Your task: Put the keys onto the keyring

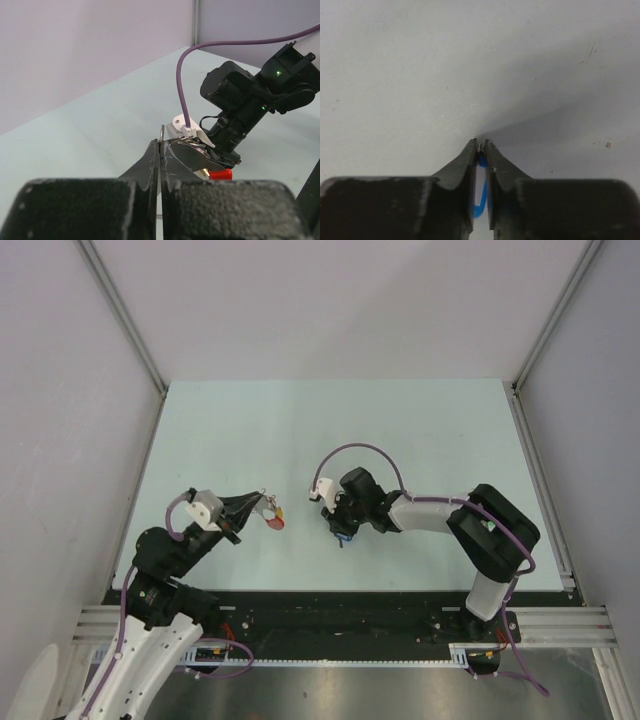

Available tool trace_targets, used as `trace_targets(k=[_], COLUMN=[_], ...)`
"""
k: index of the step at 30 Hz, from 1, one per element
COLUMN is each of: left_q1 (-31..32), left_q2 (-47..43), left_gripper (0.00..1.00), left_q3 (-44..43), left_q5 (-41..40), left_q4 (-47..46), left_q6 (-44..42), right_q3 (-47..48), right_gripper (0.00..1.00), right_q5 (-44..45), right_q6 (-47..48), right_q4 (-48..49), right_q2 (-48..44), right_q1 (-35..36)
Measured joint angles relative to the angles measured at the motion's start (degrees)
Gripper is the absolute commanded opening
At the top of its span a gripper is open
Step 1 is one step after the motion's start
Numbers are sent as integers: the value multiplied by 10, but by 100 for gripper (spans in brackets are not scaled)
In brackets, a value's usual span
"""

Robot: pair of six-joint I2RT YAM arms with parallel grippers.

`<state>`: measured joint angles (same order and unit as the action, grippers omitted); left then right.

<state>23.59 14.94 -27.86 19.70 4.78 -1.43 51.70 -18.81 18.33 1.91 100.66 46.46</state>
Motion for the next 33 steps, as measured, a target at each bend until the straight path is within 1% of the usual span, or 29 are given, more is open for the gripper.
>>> trace_targets(k=[2, 8, 18, 25, 33], left_q1=[-1, -3, -5, -5, -7], left_q2=[0, 0, 0, -4, -5], left_gripper=[0, 0, 0, 0, 0], left_q3=[0, 0, 0, 0, 0], left_q5=[0, 0, 0, 0, -2], left_q4=[0, 0, 0, 0, 0], left_q6=[0, 0, 0, 0, 1], right_q3=[4, 19, 98, 128, 135], right_gripper=[27, 27, 27, 29, 26], right_q5=[4, 26, 56, 74, 92], right_q6=[-2, -11, -60, -145, -240], right_q4=[-11, -67, -170, -215, -232], right_q2=[0, -19, -27, -21, 2], right_q1=[2, 10, 11, 13, 18])
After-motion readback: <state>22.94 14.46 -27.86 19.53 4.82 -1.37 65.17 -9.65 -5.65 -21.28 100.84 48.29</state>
